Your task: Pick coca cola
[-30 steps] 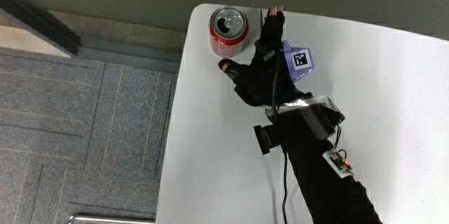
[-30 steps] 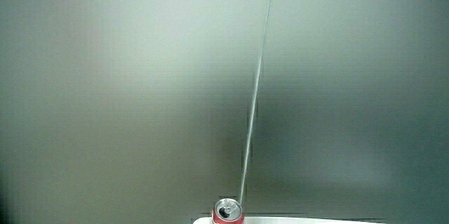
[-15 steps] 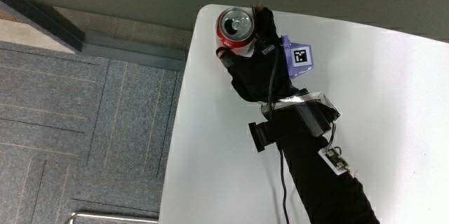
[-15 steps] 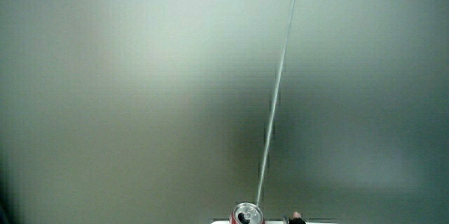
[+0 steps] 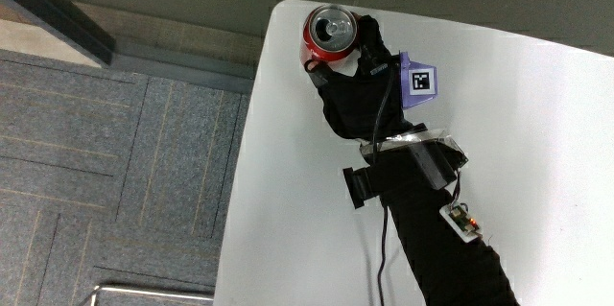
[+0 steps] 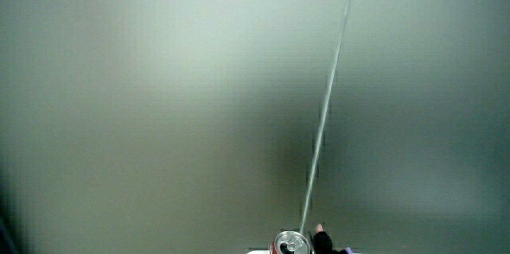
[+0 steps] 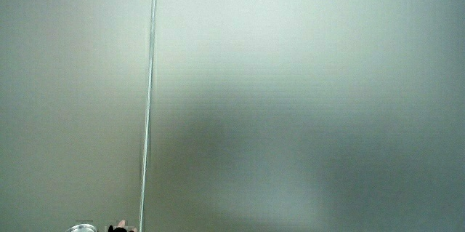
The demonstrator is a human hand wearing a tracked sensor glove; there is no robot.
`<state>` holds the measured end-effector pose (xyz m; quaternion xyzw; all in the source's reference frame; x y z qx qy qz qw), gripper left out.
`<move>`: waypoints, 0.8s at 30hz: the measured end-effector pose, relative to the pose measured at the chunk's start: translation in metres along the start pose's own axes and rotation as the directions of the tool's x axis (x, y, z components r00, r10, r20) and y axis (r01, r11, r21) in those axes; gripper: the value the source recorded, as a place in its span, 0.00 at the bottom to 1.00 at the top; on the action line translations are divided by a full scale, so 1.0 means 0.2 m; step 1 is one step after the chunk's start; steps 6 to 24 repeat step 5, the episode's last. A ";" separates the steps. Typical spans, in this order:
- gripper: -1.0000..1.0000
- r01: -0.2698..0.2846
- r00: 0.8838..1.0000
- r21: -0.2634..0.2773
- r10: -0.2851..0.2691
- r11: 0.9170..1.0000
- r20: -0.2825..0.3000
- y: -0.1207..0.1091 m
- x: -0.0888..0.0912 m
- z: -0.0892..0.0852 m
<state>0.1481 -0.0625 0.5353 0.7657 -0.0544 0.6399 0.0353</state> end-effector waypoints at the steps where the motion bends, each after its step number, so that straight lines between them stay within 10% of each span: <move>1: 1.00 0.051 0.997 0.002 -0.051 0.999 0.057 -0.01 0.02 0.01; 24: 1.00 0.021 0.999 -0.006 -0.021 1.000 0.025 -0.07 -0.01 0.01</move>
